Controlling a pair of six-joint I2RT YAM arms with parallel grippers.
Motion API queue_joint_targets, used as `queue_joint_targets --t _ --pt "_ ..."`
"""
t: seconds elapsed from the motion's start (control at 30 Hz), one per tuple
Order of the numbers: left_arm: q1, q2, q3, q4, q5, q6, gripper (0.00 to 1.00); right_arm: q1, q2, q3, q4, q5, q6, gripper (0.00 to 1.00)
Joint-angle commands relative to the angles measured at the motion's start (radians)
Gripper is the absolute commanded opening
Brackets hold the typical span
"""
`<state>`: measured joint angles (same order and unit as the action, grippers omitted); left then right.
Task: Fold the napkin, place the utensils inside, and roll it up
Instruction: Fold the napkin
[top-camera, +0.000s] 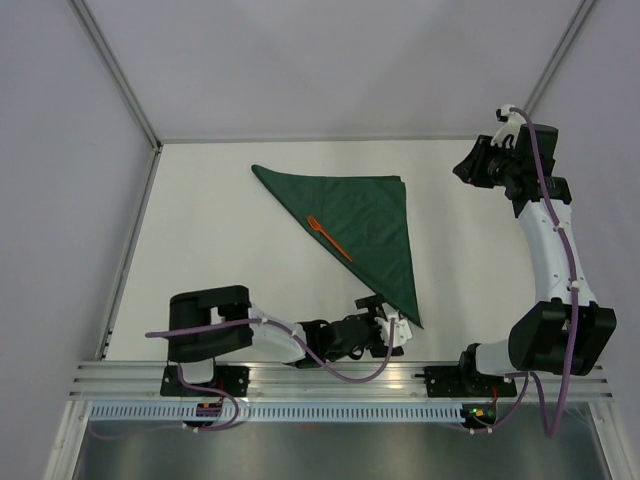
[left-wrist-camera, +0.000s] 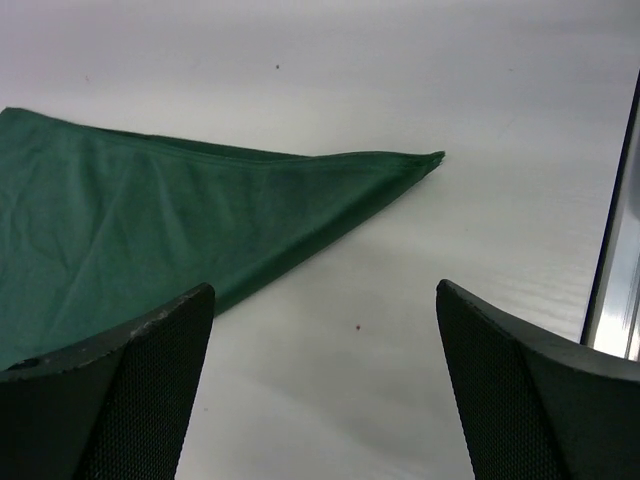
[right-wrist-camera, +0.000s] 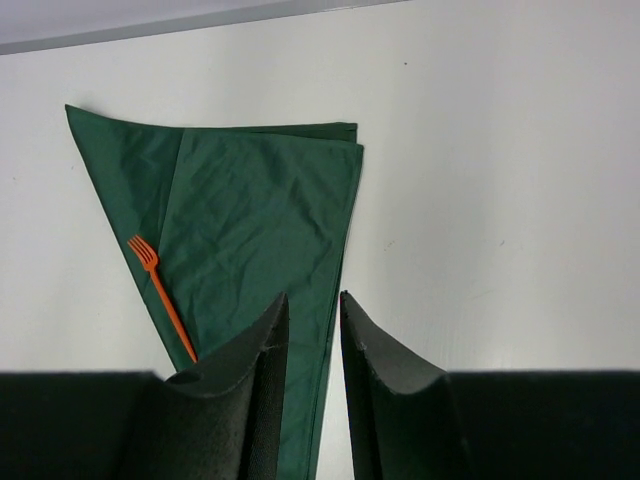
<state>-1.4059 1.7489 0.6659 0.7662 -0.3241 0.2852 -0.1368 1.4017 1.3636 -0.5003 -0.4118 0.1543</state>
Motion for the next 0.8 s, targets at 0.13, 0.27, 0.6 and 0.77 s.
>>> queue_joint_targets --t 0.13,0.27,0.6,0.77 --pt "-0.079 0.165 0.142 0.202 -0.138 0.183 0.93 -0.009 -0.007 -0.001 0.034 0.008 -0.007 0.33" --pt "-0.088 0.213 0.188 0.159 -0.132 0.2 0.91 -0.009 0.0 0.0 0.032 -0.002 -0.006 0.33" --pt "-0.102 0.265 0.213 0.13 -0.101 0.174 0.84 -0.009 0.01 0.0 0.026 -0.015 -0.01 0.32" --pt "-0.102 0.311 0.227 0.185 -0.11 0.172 0.78 -0.009 0.006 -0.004 0.029 -0.016 -0.012 0.32"
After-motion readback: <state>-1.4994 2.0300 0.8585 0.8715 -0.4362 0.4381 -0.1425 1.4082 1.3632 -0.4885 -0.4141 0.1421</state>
